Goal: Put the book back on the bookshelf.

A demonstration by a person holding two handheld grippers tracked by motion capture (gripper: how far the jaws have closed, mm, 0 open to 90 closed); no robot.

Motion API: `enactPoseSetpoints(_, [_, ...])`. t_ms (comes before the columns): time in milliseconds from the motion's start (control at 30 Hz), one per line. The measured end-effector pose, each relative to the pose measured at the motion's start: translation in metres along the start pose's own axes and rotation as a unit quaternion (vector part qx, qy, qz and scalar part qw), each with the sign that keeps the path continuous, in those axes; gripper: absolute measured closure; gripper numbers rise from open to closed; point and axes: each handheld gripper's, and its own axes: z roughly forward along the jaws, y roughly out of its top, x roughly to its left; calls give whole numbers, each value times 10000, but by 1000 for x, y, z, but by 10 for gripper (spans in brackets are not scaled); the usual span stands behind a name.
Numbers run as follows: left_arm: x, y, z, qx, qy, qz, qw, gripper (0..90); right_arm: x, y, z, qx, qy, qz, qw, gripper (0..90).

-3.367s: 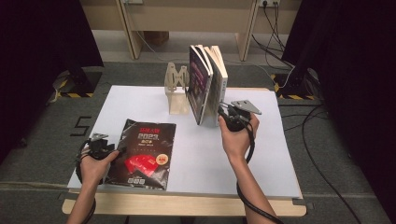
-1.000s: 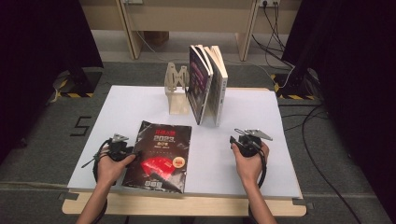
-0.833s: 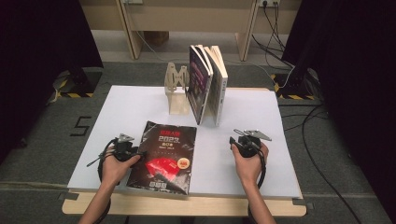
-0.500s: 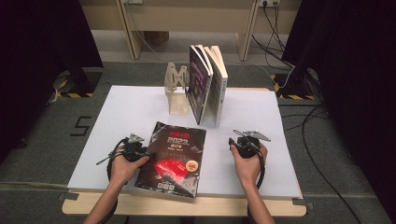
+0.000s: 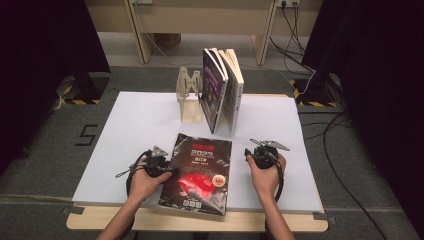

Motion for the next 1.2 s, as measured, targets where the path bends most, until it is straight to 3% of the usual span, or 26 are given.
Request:
enactPoseSetpoints(133, [-11, 3, 4, 49, -119, 153, 9998, 508, -2, 1, 1, 57, 9, 16, 10000, 585])
enactPoseSetpoints(400, [-33, 4, 8, 49, -302, 235, 9993, 508, -7, 3, 4, 232, 62, 85, 9997, 588])
enactPoseSetpoints(600, [-38, 8, 12, 87, -364, 291, 9989, 507, -10, 13, 6, 271, 37, 71, 9996, 590])
enactPoseSetpoints(767, [-42, 12, 14, 137, -323, 416, 9985, 509, -12, 20, 15, 457, 78, 90, 9989, 588])
enactPoseSetpoints(833, [-46, 14, 14, 159, -214, 641, 9976, 513, -13, 24, 19, 631, 88, 153, 9979, 587])
enactPoseSetpoints(967, [-51, 12, 16, 53, -295, 555, 9980, 513, -16, 30, 20, 625, 31, 72, 9980, 588])
enactPoseSetpoints(1200, [-55, 12, 17, 71, -421, 523, 9977, 512, -19, 33, 30, 974, 122, 95, 9951, 578])
